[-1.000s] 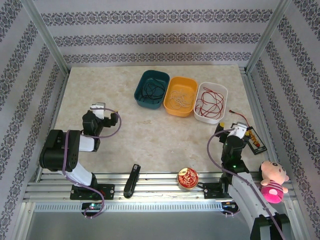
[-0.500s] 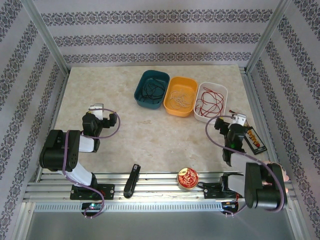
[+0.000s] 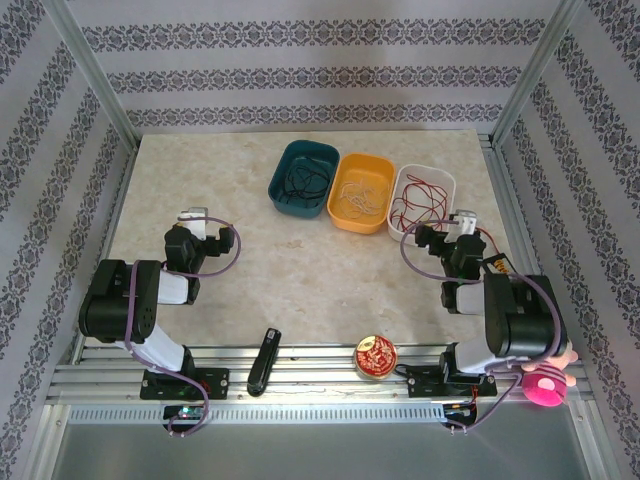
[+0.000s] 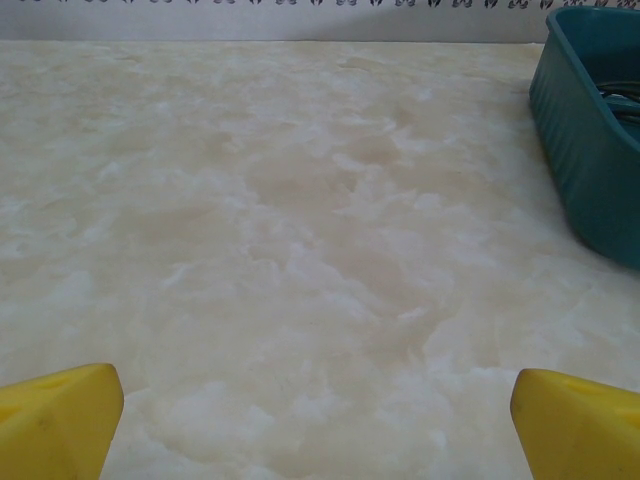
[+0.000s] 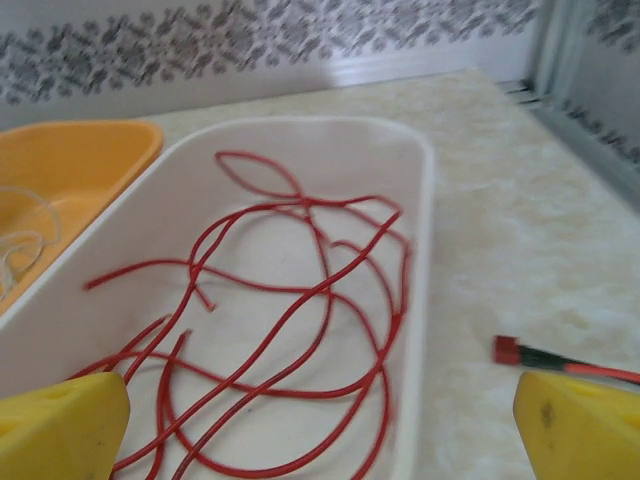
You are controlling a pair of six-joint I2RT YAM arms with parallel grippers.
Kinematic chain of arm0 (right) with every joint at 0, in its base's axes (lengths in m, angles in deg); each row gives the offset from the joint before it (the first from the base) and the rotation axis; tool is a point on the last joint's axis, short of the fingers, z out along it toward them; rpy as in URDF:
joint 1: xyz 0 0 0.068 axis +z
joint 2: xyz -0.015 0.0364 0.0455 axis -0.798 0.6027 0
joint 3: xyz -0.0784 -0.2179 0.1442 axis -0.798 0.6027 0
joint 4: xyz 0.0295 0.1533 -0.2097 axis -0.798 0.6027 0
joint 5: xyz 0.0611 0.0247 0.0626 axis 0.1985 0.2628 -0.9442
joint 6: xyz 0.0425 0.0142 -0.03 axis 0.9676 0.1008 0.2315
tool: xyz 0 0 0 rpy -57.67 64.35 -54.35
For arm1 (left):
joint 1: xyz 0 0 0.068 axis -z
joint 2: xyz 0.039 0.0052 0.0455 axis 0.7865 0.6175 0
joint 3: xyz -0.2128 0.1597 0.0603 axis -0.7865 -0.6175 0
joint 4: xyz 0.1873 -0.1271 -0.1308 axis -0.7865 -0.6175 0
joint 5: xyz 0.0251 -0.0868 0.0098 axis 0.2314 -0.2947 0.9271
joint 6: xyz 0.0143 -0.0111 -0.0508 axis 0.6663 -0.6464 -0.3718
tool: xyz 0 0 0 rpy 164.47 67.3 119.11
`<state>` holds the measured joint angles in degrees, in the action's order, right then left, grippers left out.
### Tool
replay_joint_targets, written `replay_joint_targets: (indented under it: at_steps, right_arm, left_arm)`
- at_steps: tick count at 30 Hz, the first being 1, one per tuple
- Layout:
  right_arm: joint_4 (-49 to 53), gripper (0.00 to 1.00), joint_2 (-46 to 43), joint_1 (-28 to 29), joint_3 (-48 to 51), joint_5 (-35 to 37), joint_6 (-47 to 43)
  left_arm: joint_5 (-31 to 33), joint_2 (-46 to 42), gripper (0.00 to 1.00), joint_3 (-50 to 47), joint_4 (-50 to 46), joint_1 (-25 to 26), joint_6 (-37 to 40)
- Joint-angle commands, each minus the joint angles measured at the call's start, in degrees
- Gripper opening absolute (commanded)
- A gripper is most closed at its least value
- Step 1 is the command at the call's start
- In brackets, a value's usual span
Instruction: Untangle the cables
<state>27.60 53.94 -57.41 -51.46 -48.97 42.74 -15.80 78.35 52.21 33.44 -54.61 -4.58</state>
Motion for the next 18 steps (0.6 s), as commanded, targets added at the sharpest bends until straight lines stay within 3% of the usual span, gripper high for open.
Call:
replay_joint_targets:
  at_steps: [1, 4, 7, 11, 14, 18]
  right_arm:
    - [-0.12, 0.98, 0.69, 1.66, -2.52, -4.38, -3.48]
    - [1.41, 0.98, 1.71, 1.83, -4.41, -1.44, -2.01]
    - [2.95, 0.98, 1.72, 1.65, -4.79, -10.15, -4.62]
    - [2.49, 0.98, 1.65, 1.13, -4.79, -12.36, -4.83]
    - [2.26, 0.98, 1.73, 1.13, -4.79, -11.0, -4.48]
    - [1.3, 0.98, 1.55, 1.4, -4.09, -3.31, -2.46]
  left_arm:
    - [-1.11, -0.36, 0.99, 1.04, -0.75, -0.55, 0.16]
    - [-1.18, -0.32, 0.99, 1.04, -0.86, -0.51, 0.25]
    - [-1.19, -0.29, 0.99, 1.05, -0.87, -0.51, 0.25]
    - [-1.28, -0.36, 0.99, 1.03, -0.98, -0.54, 0.29]
    - [-1.31, -0.33, 0.99, 1.04, -0.92, -0.51, 0.27]
    - [-1.27, -0.32, 0.99, 1.04, -0.83, -0.51, 0.29]
